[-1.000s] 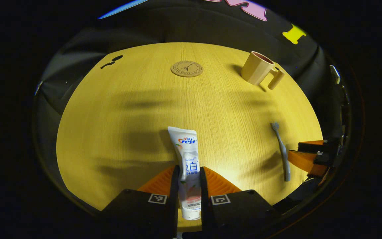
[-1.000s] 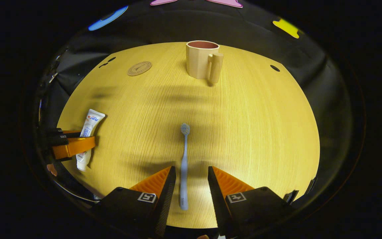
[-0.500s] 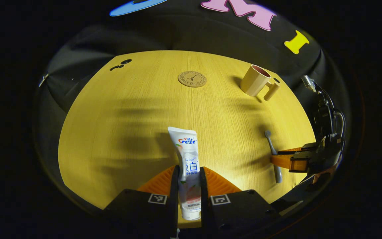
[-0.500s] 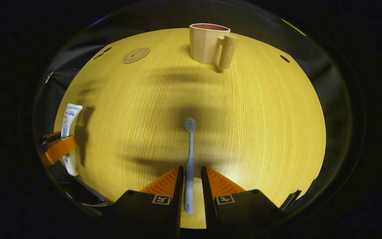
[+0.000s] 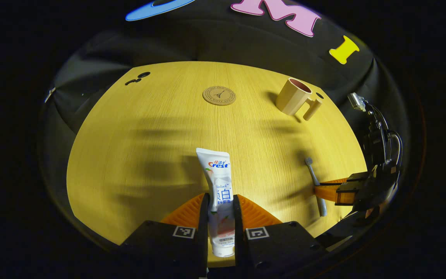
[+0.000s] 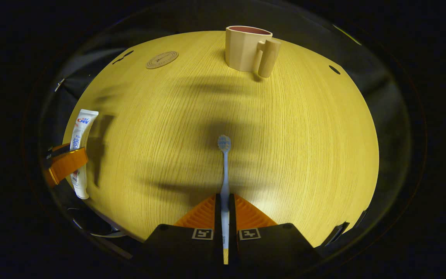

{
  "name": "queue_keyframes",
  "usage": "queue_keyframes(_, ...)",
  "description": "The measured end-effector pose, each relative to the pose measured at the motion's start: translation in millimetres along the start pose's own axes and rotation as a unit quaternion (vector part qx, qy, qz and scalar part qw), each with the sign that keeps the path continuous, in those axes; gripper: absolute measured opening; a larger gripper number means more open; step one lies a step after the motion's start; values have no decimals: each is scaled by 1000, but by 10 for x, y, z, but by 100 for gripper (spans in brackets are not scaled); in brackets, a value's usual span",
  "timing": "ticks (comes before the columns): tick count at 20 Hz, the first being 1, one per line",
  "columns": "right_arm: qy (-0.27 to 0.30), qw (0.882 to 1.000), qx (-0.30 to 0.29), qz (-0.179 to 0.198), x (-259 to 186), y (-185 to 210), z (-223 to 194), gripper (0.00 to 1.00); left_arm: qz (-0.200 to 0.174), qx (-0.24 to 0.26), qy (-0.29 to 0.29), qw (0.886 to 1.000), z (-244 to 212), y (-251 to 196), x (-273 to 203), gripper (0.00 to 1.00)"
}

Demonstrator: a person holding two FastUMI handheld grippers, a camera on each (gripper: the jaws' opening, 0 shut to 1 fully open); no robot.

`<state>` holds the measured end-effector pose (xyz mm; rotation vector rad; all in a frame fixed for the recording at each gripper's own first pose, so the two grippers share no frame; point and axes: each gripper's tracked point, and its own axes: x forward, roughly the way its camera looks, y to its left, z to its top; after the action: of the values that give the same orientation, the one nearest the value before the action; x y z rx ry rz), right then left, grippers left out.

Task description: Put the toothbrush and toothpaste on the desktop into the cup, then pick up the cup and place it on the coaster on the desktop.

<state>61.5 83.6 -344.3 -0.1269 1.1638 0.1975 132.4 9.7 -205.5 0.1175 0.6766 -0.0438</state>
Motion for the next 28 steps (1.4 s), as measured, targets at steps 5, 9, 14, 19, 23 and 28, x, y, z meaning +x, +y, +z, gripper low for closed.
queue_keyframes(5,-129,991,19,31,-406,38,360,9,-69,4,-48,996,304,-388,-78,38)
queue_keyframes(9,-210,973,61,67,-795,-58,608,9,-131,7,-130,983,870,-853,-276,38)
queue_keyframes(14,-271,953,91,102,-1239,-266,851,9,-194,-43,-248,948,1746,-1395,-549,33)
queue_keyframes(19,-285,947,85,121,-1376,-377,877,9,-232,-38,-332,914,2541,-1881,-630,33)
queue_keyframes(23,-282,946,85,135,-1386,-505,902,9,-230,-23,-370,900,2961,-2088,-454,33)
queue_keyframes(28,-278,947,76,141,-1358,-666,917,9,-214,-6,-383,899,3173,-2195,-45,33)
